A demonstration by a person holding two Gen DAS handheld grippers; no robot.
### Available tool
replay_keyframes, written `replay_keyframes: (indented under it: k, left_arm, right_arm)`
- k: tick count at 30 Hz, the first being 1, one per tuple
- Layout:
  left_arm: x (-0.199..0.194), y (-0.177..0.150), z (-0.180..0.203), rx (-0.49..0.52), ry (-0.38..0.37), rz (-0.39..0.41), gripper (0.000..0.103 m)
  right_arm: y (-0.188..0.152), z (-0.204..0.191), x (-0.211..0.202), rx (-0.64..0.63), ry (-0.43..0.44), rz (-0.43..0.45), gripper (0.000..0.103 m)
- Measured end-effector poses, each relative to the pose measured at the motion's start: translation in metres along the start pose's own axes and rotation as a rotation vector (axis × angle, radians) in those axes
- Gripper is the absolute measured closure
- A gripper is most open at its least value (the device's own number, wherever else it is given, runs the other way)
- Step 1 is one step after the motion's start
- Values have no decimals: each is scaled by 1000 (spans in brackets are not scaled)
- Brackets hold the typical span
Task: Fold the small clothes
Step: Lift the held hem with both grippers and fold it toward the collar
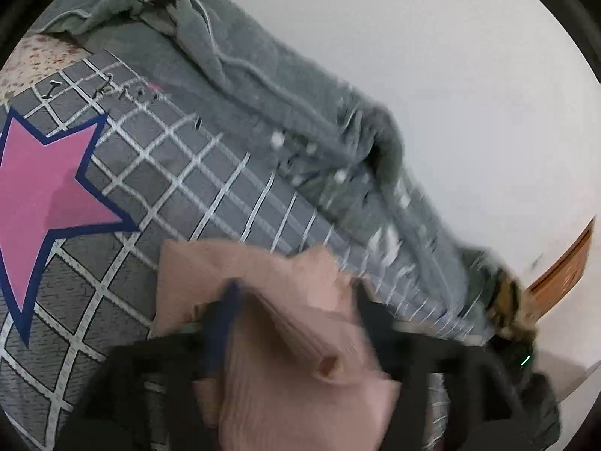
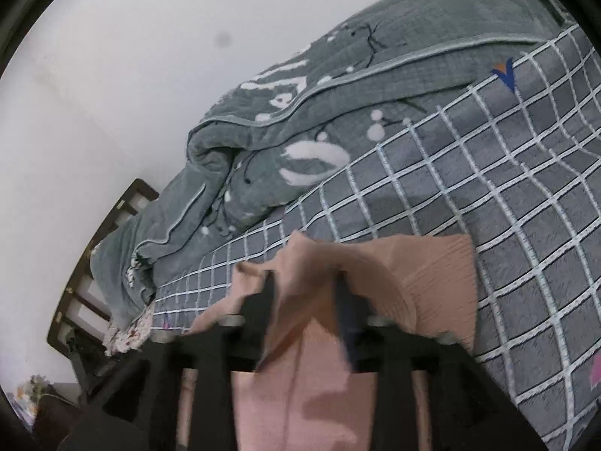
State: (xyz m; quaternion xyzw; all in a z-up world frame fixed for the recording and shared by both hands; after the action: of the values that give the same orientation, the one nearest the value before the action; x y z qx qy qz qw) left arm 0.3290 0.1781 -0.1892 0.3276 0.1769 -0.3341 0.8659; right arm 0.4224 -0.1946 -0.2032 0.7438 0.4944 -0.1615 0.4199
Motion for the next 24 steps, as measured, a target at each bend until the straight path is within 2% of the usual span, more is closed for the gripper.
replay_keyframes:
  k: [2, 5, 7, 15, 20, 24]
  left_arm:
    - [-9, 1, 1, 3, -20, 36, 28]
    - [-11, -2, 3, 7, -25, 29, 27]
    - [-9, -6, 4, 15, -13, 15, 27]
    - [11, -33, 5, 93, 183, -52, 26]
    - [4, -48, 9, 142, 231, -43, 26]
    - [-4, -61, 2, 139, 251, -49, 26]
  right_arm:
    - [-4, 2, -1, -14, -23, 10, 56]
    - [-11, 1, -2, -31, -17, -30, 56]
    - [-18, 2, -6, -42, -47, -35, 56]
    - [-64, 4, -28, -203, -257, -76, 56]
    - [-86, 13, -48, -210, -262, -66, 54]
    - [-99, 31, -53, -153, -242, -77, 52]
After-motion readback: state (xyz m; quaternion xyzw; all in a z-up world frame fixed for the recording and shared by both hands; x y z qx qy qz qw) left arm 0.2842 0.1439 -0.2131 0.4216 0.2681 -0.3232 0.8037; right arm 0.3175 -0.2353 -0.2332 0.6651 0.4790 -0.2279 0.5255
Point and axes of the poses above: each gripper's, at about its wrist camera, not at the fingertips, and x roughly the way its jaws point, z to its right, y to its top, the point moved 7 cm from there along x, roughly the way its jaws point, and after that the axes turned 15 degrees about -z, right-handed, at the moved point
